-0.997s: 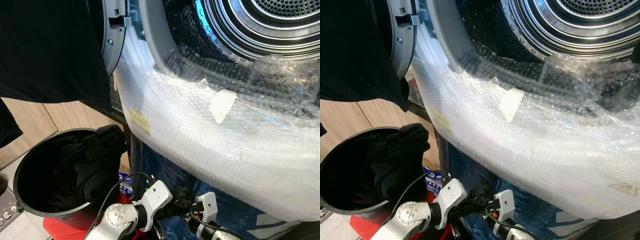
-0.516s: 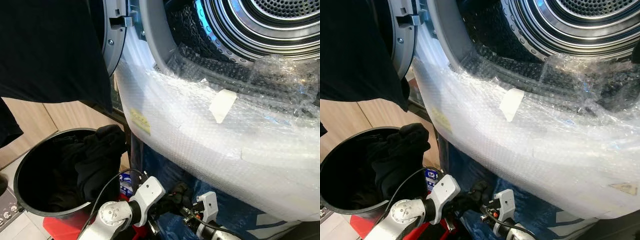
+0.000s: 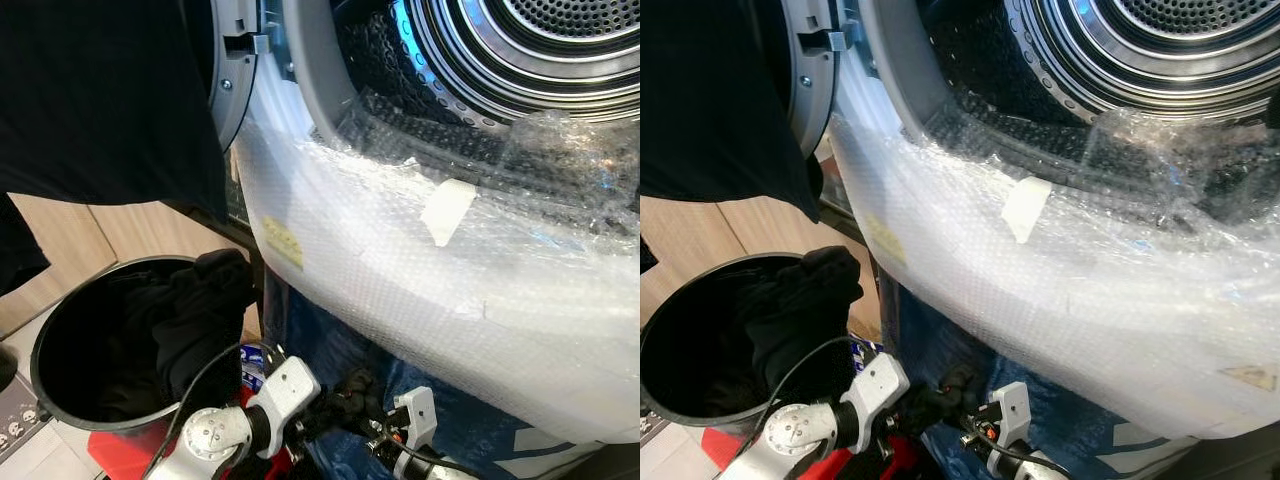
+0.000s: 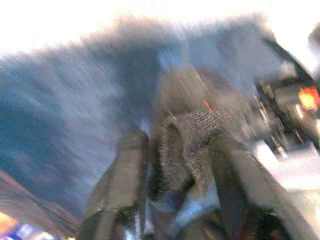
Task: Clothes washing
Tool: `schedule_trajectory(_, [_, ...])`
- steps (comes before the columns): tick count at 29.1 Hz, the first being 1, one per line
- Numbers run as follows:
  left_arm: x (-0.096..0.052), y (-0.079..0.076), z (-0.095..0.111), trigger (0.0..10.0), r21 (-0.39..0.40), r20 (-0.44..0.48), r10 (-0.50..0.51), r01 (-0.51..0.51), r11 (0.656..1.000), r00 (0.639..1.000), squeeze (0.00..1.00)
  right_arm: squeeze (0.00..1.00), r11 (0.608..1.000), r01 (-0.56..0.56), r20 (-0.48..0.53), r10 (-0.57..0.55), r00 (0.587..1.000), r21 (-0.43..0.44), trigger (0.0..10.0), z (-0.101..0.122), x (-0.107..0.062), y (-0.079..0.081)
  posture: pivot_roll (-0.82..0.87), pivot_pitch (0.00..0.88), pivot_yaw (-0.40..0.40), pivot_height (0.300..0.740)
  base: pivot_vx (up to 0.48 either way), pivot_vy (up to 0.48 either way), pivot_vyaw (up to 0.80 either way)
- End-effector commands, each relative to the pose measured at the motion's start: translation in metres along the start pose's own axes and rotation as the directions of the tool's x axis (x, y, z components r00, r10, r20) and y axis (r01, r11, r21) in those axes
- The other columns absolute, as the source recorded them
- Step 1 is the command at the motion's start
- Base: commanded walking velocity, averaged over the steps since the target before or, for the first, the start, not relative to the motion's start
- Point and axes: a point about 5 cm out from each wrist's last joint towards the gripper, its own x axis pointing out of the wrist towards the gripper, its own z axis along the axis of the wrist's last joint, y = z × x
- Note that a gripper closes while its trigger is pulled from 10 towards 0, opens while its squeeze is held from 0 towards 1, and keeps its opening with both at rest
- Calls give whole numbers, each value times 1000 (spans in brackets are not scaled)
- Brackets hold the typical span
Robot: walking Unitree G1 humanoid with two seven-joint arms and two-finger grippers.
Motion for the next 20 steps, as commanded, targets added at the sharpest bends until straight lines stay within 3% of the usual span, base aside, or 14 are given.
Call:
schedule_trajectory(1, [-3, 3, 8, 10000, 31, 41, 25, -26, 999, 999, 1000, 0, 1000, 5, 8, -5, 1000, 2, 0, -2, -3, 0, 88, 106, -30, 740, 0, 0, 0])
schedule_trajectory(4, [-12, 6, 26, 10000, 37, 126, 53, -58, 998, 991, 1000, 0, 1000, 2, -5, -2, 1000, -1, 0, -5, -5, 0, 92, 124, -30, 740, 0, 0, 0])
schedule_trajectory(13, [-36, 15, 62, 10000, 121, 252, 185, -221, 968, 950, 1000, 0, 1000, 23, -16, -23, 1000, 9, 0, -10, -10, -2, 105, 141, -19, 740, 0, 0, 0])
schedule_trajectory(14, [-45, 16, 68, 10000, 99, 287, 289, -329, 939, 913, 1000, 0, 1000, 28, -23, -28, 999, 10, 0, -13, -12, -2, 102, 141, -16, 740, 0, 0, 0])
schedule_trajectory(17, [-60, 22, 66, 10000, 46, 296, 477, -511, 858, 828, 1000, 0, 999, 31, -24, -31, 999, 9, 0, -14, -13, -2, 99, 138, -7, 740, 0, 0, 0])
schedule_trajectory(19, [-74, 31, 57, 10000, 67, 272, 617, -654, 753, 738, 1000, 0, 999, 34, -24, -34, 999, -3, 0, -14, -15, -3, 102, 136, -5, 740, 0, 0, 0])
schedule_trajectory(20, [-83, 38, 50, 10000, 61, 264, 694, -730, 681, 670, 1000, 0, 999, 31, -25, -32, 999, -13, 0, -14, -16, -3, 114, 134, -7, 740, 0, 0, 0])
